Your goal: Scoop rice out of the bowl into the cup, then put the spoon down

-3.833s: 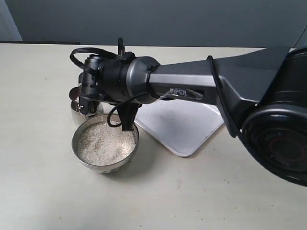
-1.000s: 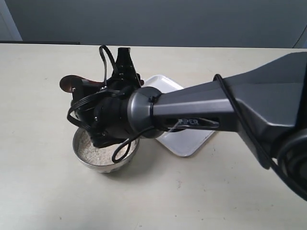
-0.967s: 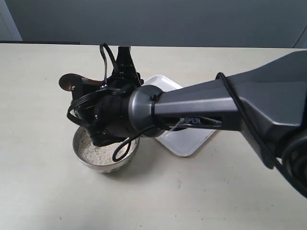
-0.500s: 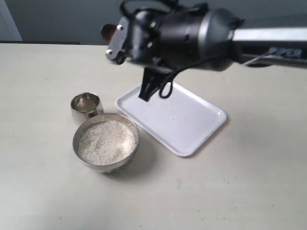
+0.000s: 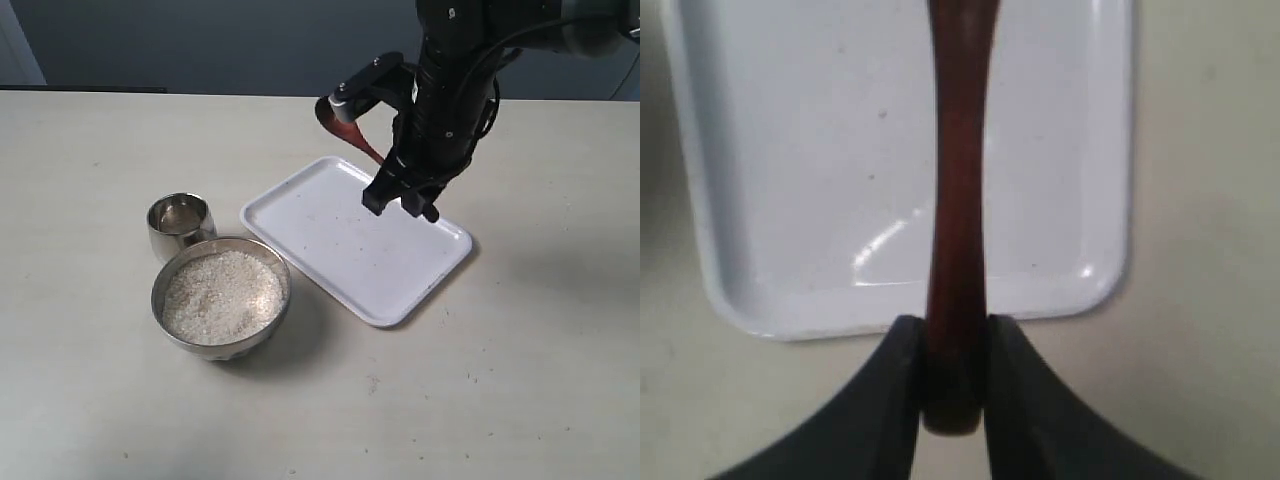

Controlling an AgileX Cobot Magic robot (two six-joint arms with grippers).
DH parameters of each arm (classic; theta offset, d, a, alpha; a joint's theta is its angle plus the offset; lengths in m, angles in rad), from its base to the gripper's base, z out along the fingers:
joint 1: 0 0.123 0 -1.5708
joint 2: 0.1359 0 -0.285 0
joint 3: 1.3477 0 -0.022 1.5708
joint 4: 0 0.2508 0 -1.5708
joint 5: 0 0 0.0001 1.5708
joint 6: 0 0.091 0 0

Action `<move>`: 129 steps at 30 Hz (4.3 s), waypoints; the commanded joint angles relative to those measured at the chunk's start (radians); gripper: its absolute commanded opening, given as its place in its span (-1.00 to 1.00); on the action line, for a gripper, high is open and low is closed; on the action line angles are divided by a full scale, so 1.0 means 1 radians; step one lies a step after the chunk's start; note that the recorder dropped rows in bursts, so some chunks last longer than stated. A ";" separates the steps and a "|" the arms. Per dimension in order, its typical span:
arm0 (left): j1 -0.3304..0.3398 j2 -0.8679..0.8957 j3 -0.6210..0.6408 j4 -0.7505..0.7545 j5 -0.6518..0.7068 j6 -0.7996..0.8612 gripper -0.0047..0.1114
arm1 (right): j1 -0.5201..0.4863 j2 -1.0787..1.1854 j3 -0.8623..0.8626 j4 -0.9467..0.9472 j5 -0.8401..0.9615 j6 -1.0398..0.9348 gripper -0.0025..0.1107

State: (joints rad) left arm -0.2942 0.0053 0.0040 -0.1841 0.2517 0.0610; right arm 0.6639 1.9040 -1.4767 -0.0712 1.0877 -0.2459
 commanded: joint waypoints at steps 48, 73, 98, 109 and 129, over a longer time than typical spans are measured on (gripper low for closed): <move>-0.007 -0.005 -0.004 0.001 -0.016 -0.007 -0.91 | -0.017 0.265 0.000 0.096 -0.064 -0.093 -0.97; -0.007 -0.005 -0.004 0.001 -0.016 -0.007 -0.91 | -0.017 0.265 0.000 0.096 -0.087 -0.093 -0.55; -0.007 -0.005 -0.004 0.001 -0.016 -0.007 -0.91 | -0.017 0.123 0.000 0.045 0.088 -0.019 -0.57; -0.007 -0.005 -0.004 0.001 -0.016 -0.007 -0.91 | -0.017 -0.046 0.000 0.043 0.133 0.003 -0.96; -0.007 -0.005 -0.004 0.001 -0.016 -0.007 -0.91 | -0.017 -0.596 0.023 -0.016 0.133 0.167 -0.96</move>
State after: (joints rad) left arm -0.2942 0.0053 0.0040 -0.1841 0.2517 0.0610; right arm 0.6526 1.3697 -1.4745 -0.0740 1.2166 -0.1115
